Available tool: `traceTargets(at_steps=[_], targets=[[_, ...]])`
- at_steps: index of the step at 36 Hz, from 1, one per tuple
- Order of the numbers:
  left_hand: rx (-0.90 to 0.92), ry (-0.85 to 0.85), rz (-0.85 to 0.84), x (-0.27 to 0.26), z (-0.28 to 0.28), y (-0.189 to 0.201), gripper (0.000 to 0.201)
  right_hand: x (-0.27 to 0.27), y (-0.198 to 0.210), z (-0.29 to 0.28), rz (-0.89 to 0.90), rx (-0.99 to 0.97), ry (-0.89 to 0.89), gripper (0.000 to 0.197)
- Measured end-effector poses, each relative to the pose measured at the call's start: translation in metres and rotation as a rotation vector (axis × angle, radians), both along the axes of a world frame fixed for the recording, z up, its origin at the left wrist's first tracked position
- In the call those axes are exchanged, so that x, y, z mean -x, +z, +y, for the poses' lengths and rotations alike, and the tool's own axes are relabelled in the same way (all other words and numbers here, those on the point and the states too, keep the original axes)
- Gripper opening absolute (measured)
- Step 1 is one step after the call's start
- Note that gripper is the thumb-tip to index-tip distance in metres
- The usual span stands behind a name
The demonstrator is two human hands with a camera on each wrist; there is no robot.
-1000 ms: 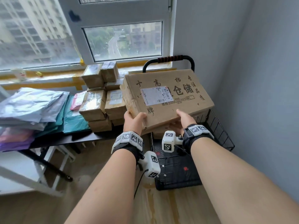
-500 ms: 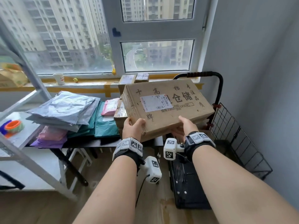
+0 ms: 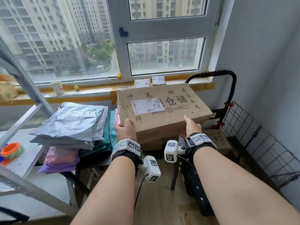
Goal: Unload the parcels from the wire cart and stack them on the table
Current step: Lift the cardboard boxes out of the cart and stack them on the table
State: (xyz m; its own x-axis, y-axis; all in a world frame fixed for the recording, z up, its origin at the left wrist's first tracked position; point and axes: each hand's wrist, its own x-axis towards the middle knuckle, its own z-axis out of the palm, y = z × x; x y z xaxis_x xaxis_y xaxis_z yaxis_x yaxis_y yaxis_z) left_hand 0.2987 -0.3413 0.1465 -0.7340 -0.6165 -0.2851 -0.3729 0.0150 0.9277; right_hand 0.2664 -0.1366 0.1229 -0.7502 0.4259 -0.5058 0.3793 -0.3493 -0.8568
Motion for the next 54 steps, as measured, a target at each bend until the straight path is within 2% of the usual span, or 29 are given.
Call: traceTargets(at_steps=[4,10,15,18,21,25,29,31,36,40,44,49,54], targets=[[0.009,-0.023,-0.054,0.014,-0.02,-0.005,0.042,0.004,-0.003,-0.009,-0.032,-0.08,-0.03,0.077],[0.119,-0.088,-0.109,0.035,-0.034,-0.01,0.041,0.018,-0.006,-0.01,-0.083,-0.18,-0.079,0.078],[0.092,0.0,-0.171,0.042,-0.036,-0.01,0.043,0.025,0.001,-0.005,-0.104,-0.306,-0.144,0.079],[0.181,-0.001,-0.213,0.045,-0.036,-0.015,0.038,0.027,0.005,0.002,-0.115,-0.326,-0.183,0.077],[0.216,0.073,-0.257,0.048,-0.033,-0.018,0.034,0.031,0.006,0.008,-0.115,-0.315,-0.203,0.078],[0.235,0.088,-0.281,0.051,-0.027,-0.02,0.033,0.032,0.004,0.015,-0.084,-0.33,-0.198,0.075],[0.248,0.088,-0.342,0.055,-0.023,-0.019,0.035,0.033,0.001,0.02,-0.074,-0.33,-0.156,0.068],[0.269,0.072,-0.353,0.054,-0.023,-0.02,0.037,0.034,0.001,0.02,-0.052,-0.321,-0.17,0.057],[0.303,0.108,-0.292,0.05,-0.027,-0.019,0.037,0.032,0.006,0.021,-0.049,-0.338,-0.208,0.041],[0.306,0.186,-0.21,0.045,-0.034,-0.011,0.037,0.024,0.013,0.015,-0.038,-0.356,-0.262,0.025],[0.321,0.28,-0.15,0.033,-0.046,0.002,0.035,0.018,0.023,0.0,-0.004,-0.346,-0.291,0.018],[0.338,0.401,-0.058,0.016,-0.078,0.017,0.031,0.01,0.031,-0.031,0.025,-0.377,-0.267,0.03],[0.357,0.522,0.016,-0.002,-0.129,0.026,0.03,0.009,0.042,-0.088,0.062,-0.377,-0.223,0.034]])
